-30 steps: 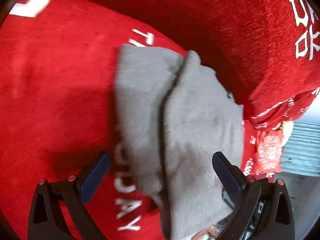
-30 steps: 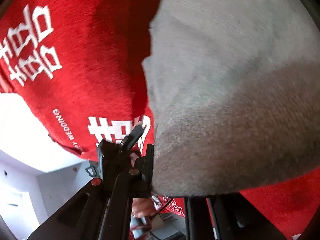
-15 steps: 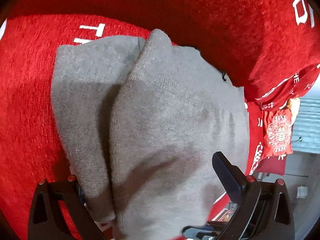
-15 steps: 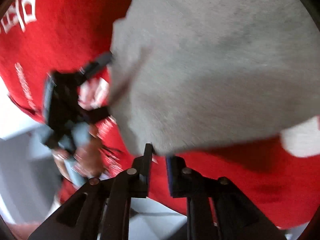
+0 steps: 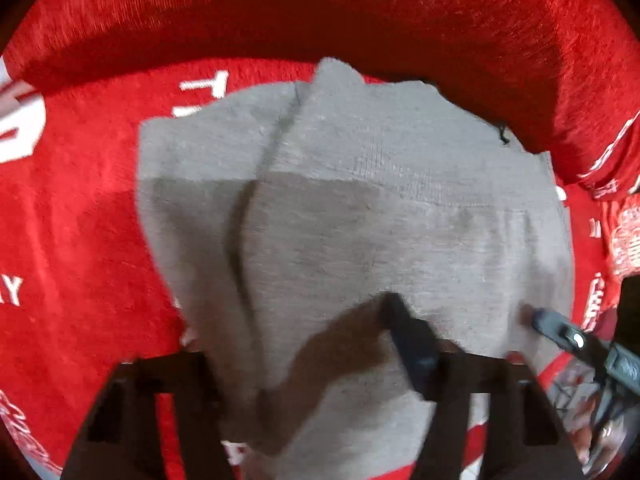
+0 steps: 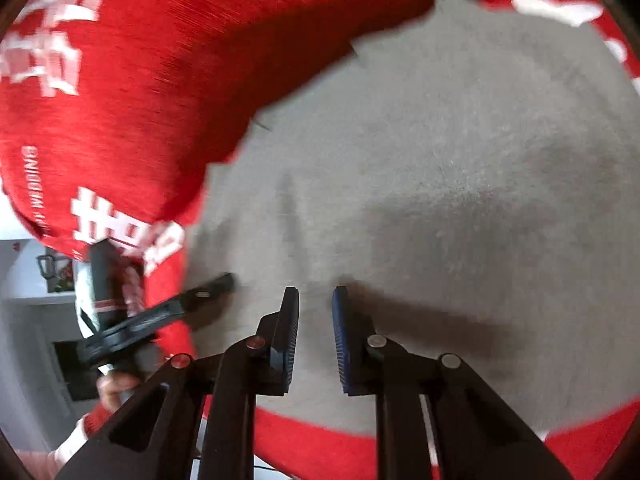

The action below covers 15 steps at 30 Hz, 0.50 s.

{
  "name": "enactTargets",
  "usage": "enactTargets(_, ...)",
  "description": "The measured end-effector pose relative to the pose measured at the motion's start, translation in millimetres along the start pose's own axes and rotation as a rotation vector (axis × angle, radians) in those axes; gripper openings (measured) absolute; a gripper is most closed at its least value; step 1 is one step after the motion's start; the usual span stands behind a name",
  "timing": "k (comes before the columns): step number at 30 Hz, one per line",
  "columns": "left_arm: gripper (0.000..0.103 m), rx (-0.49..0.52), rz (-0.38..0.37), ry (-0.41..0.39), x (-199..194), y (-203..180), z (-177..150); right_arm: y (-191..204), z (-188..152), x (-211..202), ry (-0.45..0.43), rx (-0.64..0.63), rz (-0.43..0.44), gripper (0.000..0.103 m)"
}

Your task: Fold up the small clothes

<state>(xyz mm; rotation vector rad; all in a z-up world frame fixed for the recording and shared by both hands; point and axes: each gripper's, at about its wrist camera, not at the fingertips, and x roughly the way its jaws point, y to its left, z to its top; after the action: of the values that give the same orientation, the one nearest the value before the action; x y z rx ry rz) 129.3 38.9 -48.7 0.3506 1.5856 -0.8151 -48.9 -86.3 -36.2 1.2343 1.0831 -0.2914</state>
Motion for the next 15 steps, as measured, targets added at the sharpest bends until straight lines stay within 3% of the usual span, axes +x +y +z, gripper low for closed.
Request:
enactTargets(2,0.032,-0.004,0.010,-0.007,-3,2,1,-13,-1,10,0.017,0.038,0.061,0.017)
enactTargets(5,0.023,-0.041,-0.047,-0.019,-11,13,1,-19,1,8,0.021,0.056,0.116,0.017)
enactTargets(7,0.014,-0.076,-0.142,-0.044,-24,18,-1,-23,0,6,0.035,0.061,0.145,0.019)
enactTargets(9,0.014,-0.102,-0.242,-0.073,-39,14,-2,-27,-1,4,0.058,0.061,0.183,0.020)
enactTargets(15,0.014,-0.072,-0.400,-0.145,-76,-47,10,-46,-4,-27,0.046,0.085,0.269,0.022)
